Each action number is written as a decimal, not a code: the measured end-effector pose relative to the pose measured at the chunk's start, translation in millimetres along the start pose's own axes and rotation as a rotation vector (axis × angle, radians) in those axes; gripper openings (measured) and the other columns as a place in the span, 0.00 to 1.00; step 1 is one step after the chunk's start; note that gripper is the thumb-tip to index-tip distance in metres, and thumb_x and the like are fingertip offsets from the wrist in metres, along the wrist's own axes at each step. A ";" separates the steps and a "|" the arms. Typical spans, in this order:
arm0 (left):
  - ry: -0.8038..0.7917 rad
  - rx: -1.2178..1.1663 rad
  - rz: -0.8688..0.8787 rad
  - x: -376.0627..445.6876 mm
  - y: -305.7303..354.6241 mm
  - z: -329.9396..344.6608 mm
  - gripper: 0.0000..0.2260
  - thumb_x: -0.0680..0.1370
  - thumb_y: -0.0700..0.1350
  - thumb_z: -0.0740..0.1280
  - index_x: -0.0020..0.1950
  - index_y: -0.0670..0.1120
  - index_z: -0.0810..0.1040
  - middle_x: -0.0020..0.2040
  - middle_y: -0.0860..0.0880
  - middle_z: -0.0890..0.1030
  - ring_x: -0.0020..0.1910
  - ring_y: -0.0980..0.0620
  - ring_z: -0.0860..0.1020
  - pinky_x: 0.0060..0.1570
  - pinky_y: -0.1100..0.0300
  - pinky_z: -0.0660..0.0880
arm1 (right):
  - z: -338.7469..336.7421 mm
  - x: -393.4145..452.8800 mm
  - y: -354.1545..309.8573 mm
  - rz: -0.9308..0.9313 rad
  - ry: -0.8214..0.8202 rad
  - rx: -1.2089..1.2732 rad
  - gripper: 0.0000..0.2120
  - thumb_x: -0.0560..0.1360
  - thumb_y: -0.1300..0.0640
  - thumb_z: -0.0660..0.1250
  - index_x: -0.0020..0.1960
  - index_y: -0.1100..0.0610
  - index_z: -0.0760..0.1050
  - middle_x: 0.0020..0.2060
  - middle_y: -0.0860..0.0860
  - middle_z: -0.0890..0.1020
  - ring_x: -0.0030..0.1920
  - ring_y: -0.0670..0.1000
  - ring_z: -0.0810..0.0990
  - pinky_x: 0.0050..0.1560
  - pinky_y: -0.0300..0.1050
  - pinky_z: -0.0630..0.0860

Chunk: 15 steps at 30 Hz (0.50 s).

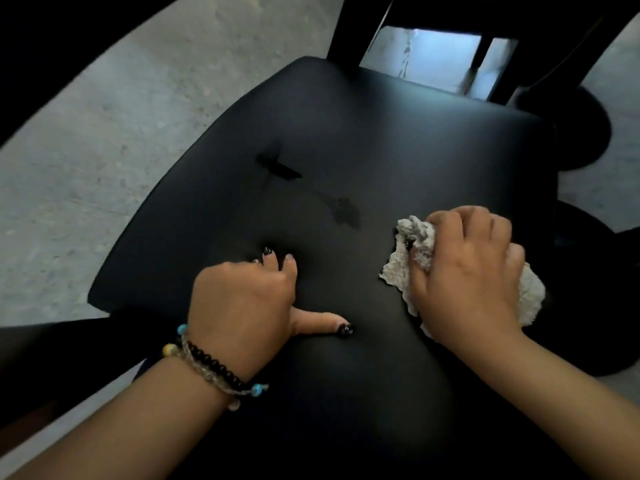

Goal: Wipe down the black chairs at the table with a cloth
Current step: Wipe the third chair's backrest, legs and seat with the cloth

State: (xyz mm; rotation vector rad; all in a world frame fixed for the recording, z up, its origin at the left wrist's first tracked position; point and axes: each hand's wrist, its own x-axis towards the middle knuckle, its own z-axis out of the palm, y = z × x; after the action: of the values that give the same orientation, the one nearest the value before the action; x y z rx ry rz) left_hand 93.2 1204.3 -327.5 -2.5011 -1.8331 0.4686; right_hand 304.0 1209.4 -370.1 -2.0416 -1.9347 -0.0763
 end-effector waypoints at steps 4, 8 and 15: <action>0.125 -0.074 -0.084 -8.6 3.4 14.9 0.42 0.67 0.75 0.46 0.50 0.46 0.85 0.47 0.44 0.85 0.33 0.46 0.83 0.27 0.62 0.68 | -3.2 4.5 -0.4 0.011 -0.008 0.037 0.19 0.69 0.49 0.65 0.57 0.56 0.73 0.54 0.57 0.73 0.55 0.61 0.67 0.50 0.56 0.66; 0.162 -0.119 -0.225 -13.9 16.2 20.3 0.33 0.74 0.71 0.50 0.56 0.51 0.84 0.54 0.49 0.84 0.43 0.50 0.84 0.31 0.60 0.74 | -24.6 25.8 2.4 -0.044 0.008 0.476 0.18 0.69 0.52 0.72 0.56 0.51 0.70 0.50 0.49 0.74 0.51 0.50 0.72 0.51 0.36 0.66; 0.616 -0.484 -0.480 -18.1 25.3 43.5 0.10 0.73 0.49 0.71 0.53 0.51 0.85 0.45 0.50 0.86 0.38 0.50 0.83 0.33 0.63 0.70 | -17.9 98.8 -34.8 -0.334 0.112 0.481 0.22 0.74 0.42 0.67 0.60 0.57 0.73 0.57 0.55 0.73 0.56 0.53 0.73 0.60 0.36 0.65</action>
State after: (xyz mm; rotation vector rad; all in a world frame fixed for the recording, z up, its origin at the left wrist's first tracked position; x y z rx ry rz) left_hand 101.4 1172.0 -369.4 -1.9314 -2.2979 -0.7428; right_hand 280.9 1300.5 -320.6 -1.3739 -1.9697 0.1775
